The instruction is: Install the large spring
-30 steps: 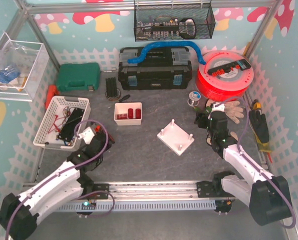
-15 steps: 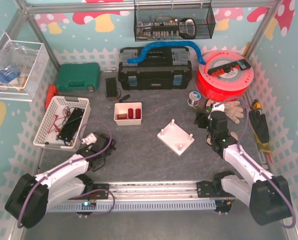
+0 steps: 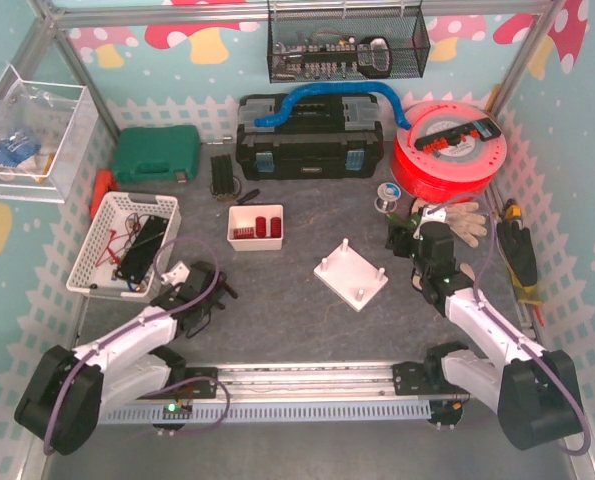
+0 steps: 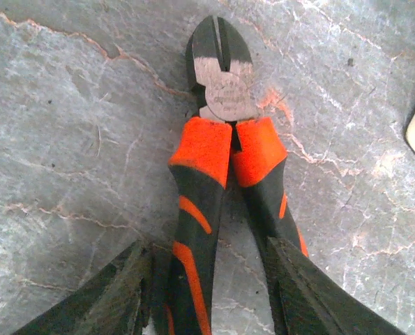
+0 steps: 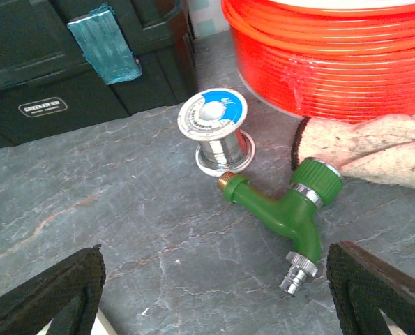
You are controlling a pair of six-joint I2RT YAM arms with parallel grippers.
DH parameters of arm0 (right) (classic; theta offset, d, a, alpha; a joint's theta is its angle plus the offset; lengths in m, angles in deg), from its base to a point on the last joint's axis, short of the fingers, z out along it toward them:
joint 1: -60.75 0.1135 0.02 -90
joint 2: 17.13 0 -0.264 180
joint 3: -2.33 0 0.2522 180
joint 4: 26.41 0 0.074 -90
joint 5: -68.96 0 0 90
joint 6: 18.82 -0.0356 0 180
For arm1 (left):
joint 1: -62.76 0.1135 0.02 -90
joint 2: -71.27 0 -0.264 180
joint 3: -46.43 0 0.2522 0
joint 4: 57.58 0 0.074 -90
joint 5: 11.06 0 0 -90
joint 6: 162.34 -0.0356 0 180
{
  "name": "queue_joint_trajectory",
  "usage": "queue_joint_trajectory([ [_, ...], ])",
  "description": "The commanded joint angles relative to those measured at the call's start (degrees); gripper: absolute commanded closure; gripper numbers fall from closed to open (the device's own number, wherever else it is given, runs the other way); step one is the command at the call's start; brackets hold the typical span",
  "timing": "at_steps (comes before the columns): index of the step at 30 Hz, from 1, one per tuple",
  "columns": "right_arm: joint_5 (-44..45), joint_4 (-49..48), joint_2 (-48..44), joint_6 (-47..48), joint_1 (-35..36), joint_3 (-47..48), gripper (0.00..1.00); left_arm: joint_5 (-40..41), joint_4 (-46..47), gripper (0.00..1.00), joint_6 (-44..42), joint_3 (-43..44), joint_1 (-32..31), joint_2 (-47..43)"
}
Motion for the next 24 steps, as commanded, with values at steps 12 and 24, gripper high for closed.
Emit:
queue_joint_trajectory([
  [12, -18.77, -8.63, 7.93, -1.64, 1.77, 1.64, 0.10, -0.96, -0.75, 0.37, -28.45, 18.81, 2.94, -5.11],
  [24, -13.04, -10.82, 9.90, 2.67, 11.02, 3.37, 0.01, -14.76, 2.91, 0.46, -50.47, 36.70, 3.03, 20.03],
])
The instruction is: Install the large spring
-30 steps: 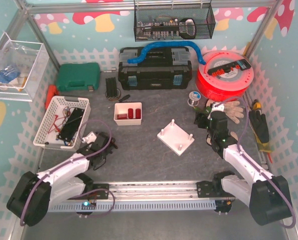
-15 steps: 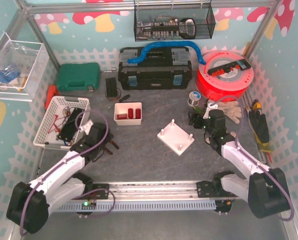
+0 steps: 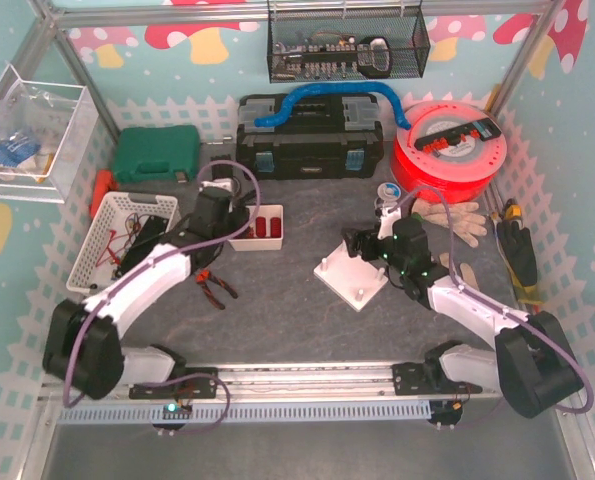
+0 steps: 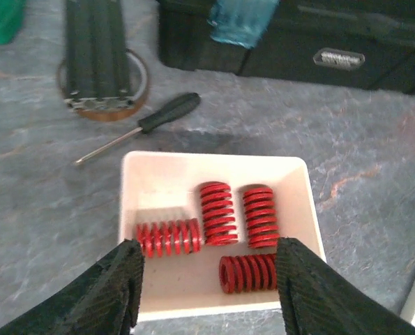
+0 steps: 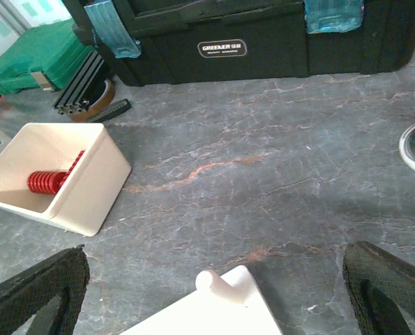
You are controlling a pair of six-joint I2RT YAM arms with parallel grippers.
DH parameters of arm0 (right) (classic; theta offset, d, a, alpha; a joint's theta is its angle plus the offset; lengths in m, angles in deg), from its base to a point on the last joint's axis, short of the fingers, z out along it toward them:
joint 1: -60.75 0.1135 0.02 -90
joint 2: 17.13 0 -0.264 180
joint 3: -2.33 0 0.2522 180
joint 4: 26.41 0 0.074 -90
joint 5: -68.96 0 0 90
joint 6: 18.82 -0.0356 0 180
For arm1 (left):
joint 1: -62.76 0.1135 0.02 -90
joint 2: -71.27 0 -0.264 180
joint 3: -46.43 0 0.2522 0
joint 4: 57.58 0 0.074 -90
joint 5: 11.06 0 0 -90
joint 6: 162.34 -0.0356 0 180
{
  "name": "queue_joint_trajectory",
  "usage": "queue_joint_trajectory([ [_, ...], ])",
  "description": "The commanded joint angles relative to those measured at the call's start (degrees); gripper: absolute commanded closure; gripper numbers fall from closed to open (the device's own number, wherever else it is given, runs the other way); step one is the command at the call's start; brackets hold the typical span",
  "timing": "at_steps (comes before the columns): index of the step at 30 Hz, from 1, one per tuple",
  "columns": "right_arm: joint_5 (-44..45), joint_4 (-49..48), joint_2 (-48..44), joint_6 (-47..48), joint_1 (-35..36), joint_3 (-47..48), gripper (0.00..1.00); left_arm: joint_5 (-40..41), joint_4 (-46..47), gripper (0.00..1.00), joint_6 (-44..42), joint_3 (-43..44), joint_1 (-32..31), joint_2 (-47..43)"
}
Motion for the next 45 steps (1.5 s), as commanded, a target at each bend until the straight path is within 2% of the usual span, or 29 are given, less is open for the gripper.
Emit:
queue_joint_trajectory([
  [1, 2.19, -1.94, 0.06, 1.29, 0.42, 0.66, 0.01, -6.38, 0.06, 0.49, -8.20, 6.55, 0.39, 8.83],
  [9, 3.64, -2.15, -1.82, 1.95, 0.51, -0.14, 0.01, -10.36, -2.48, 0.55, -9.55, 16.87, 1.02, 24.38],
  [14, 3.75, -2.78, -0.93, 2.38, 0.47, -0.35, 0.01, -10.71, -5.06, 0.56, -9.04, 21.46, 0.98, 30.71],
  [20, 3.92, -2.45, -0.10, 2.57, 0.50, -0.19, 0.01, -8.98, -6.39, 0.60, -7.91, 21.34, 0.97, 33.56],
  [31, 4.10, -2.24, 0.10, 2.66, 0.51, -0.08, 0.02, -9.01, -6.18, 0.58, -7.05, 20.11, 1.02, 36.42],
  [45, 4.74, -1.67, -0.05, 2.92, 0.46, 0.03, 0.02, -6.83, -4.75, 0.61, -6.89, 19.51, 0.50, 40.65],
])
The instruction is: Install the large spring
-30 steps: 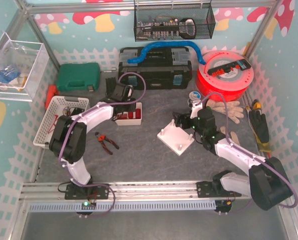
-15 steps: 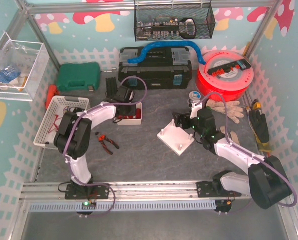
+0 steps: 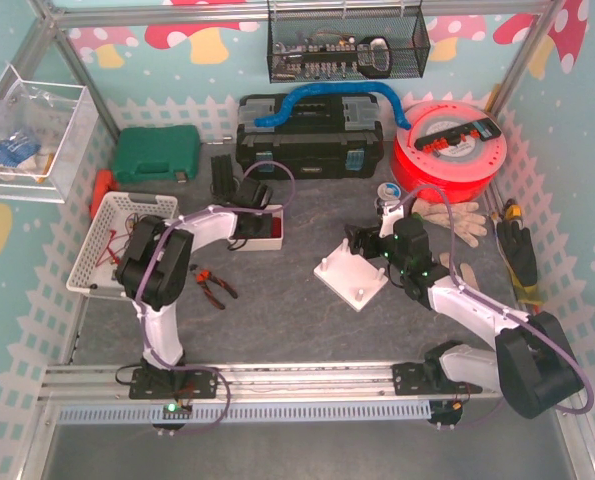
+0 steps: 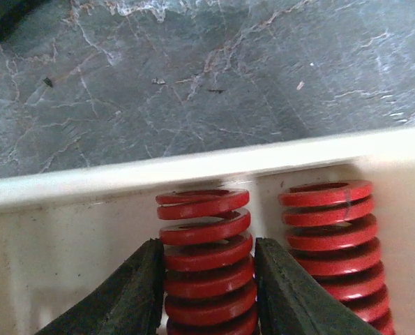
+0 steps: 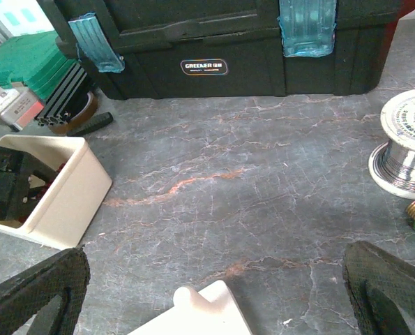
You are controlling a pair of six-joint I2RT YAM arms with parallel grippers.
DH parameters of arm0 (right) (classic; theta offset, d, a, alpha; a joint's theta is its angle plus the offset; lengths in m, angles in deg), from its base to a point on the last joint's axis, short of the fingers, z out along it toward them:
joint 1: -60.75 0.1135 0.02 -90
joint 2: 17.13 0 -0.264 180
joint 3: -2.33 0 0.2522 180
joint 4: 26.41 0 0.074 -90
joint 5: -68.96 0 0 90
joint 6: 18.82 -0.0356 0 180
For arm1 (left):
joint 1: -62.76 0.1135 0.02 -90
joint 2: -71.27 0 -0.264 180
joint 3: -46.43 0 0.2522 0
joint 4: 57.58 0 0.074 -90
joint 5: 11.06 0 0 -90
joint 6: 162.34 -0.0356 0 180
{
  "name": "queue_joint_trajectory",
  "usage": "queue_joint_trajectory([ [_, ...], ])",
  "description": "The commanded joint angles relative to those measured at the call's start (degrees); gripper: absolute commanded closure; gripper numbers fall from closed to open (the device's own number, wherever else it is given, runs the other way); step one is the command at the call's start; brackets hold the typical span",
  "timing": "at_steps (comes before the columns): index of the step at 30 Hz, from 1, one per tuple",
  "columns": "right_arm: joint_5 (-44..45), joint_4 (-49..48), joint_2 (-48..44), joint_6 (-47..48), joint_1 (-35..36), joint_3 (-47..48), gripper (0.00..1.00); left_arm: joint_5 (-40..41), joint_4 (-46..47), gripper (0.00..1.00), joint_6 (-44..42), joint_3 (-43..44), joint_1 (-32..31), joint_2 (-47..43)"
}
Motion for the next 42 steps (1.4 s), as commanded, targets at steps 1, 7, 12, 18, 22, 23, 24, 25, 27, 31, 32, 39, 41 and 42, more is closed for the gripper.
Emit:
queue_joint_trajectory([
  [1, 1.30, -0.14, 0.08, 0.82, 0.48, 0.03, 0.02, 1.20, 0.28, 0.62, 0.02, -0.61, -0.21, 2.09],
  [7, 1.74, 0.26, 0.08, 0.84, 0.47, 0.20, 0.02, 1.44, 1.27, 0.71, -0.74, -0.85, -0.38, 1.02],
  [12, 2.64, 1.56, 0.41, 0.44, 0.49, 0.74, 0.01, 2.23, 2.16, 0.83, -1.21, -0.50, -0.47, -1.85],
  [18, 3.77, 6.77, 1.25, -0.15, 0.49, 3.91, 0.01, 1.66, 4.16, 0.86, -1.43, -0.24, -0.67, -6.58],
  [22, 3.05, 10.58, 2.28, -1.00, 0.48, 6.63, 0.02, 1.95, 9.06, 0.89, -3.34, -2.62, -2.05, -11.75],
  [23, 2.60, 11.35, 2.34, -1.14, 0.49, 7.12, 0.02, 2.21, 10.79, 0.90, -4.05, -3.73, -2.77, -13.24],
  [24, 1.98, 11.85, 2.14, -1.25, 0.44, 7.50, 0.02, 2.47, 12.69, 0.90, -4.76, -4.88, -3.88, -14.92],
  [25, 1.25, 12.22, 1.90, -1.29, 0.48, 7.82, 0.02, 2.57, 14.98, 0.90, -5.82, -6.34, -4.81, -16.62],
  [27, -0.73, 13.45, 1.46, -1.27, 0.49, 8.91, 0.02, 2.16, 19.01, 0.90, -8.41, -9.05, -6.81, -19.64],
  [31, -5.65, 19.09, 0.43, -1.08, 0.49, 13.14, 0.04, 1.75, 25.90, 0.91, -12.45, -14.68, -10.79, -24.32],
  [32, -7.21, 19.86, -0.05, -1.05, 0.49, 13.97, 0.05, 1.29, 28.81, 0.91, -13.80, -16.76, -11.74, -25.58],
  [39, -22.19, 24.15, -1.16, 0.00, 0.76, 17.92, 0.16, -1.03, 49.67, 0.94, -24.77, -34.06, -20.02, -32.55],
  [41, -25.01, 24.15, -1.29, 0.50, 1.40, 17.89, 0.20, -2.06, 56.55, 0.95, -26.89, -38.83, -21.37, -34.00],
  [42, -26.64, 24.10, -1.30, 0.69, 1.76, 17.92, 0.23, -3.04, 60.08, 0.96, -27.91, -40.83, -21.85, -34.69],
])
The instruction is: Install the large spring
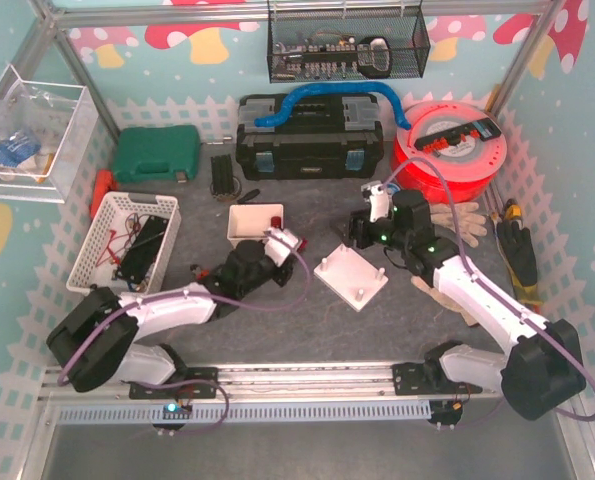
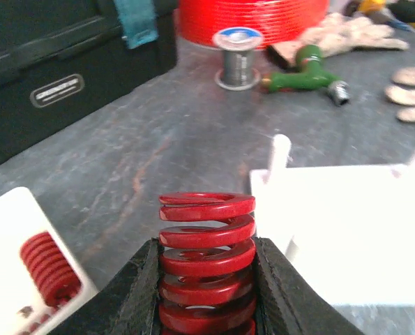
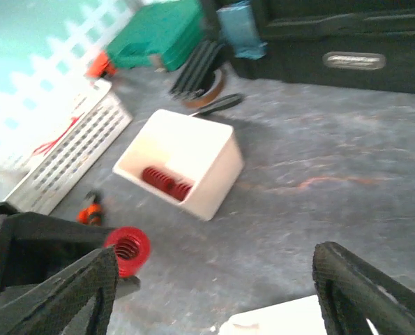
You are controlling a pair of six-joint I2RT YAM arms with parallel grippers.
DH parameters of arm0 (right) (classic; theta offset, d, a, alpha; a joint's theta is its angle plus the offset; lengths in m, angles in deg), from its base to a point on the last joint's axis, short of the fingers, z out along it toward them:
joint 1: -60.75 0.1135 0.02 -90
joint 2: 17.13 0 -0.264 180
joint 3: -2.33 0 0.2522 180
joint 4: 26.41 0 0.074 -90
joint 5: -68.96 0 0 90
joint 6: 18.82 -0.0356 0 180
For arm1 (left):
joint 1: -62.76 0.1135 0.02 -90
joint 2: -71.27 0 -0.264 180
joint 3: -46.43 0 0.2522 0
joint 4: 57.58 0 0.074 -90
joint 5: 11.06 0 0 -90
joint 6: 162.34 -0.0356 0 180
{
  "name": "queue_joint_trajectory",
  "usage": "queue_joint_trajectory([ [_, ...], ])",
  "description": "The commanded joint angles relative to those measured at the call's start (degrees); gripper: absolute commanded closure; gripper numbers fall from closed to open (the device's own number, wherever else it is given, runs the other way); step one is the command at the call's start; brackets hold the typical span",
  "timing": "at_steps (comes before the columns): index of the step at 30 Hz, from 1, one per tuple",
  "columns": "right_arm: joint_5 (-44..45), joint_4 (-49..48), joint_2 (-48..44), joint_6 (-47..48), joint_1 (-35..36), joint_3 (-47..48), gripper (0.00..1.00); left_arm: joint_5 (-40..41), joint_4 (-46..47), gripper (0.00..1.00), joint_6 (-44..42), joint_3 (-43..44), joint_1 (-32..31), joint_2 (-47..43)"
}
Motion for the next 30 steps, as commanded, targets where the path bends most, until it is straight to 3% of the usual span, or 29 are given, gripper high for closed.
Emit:
queue_joint_trajectory([
  [1, -11.09, 3.04, -0.71, 1.14, 1.80, 0.81, 0.26, -4.62, 20.71, 0.97, -8.67, -7.61, -2.15, -3.86],
  [7, -20.13, 0.45, -0.05, -0.61, 6.02, 0.69, 0.35, -5.66, 27.75, 0.99, -11.44, -12.53, -4.44, -6.22],
  [15, -19.04, -0.50, 3.62, -1.97, 9.55, 0.32, 0.37, -5.18, 29.09, 1.00, -12.20, -13.67, -6.19, -7.25],
  [23, -22.13, -6.84, 6.06, -5.85, 10.36, -0.22, 0.46, -6.36, 29.04, 1.00, -12.42, -13.65, -6.75, -7.86],
  [27, -23.12, -7.95, 7.91, -5.73, 10.63, 0.05, 0.54, -6.30, 29.29, 1.00, -12.10, -13.44, -6.80, -7.90],
  [30, -22.97, -7.76, 8.06, -4.62, 10.66, -0.12, 0.69, -5.13, 28.98, 0.98, -11.78, -13.00, -6.80, -7.32],
])
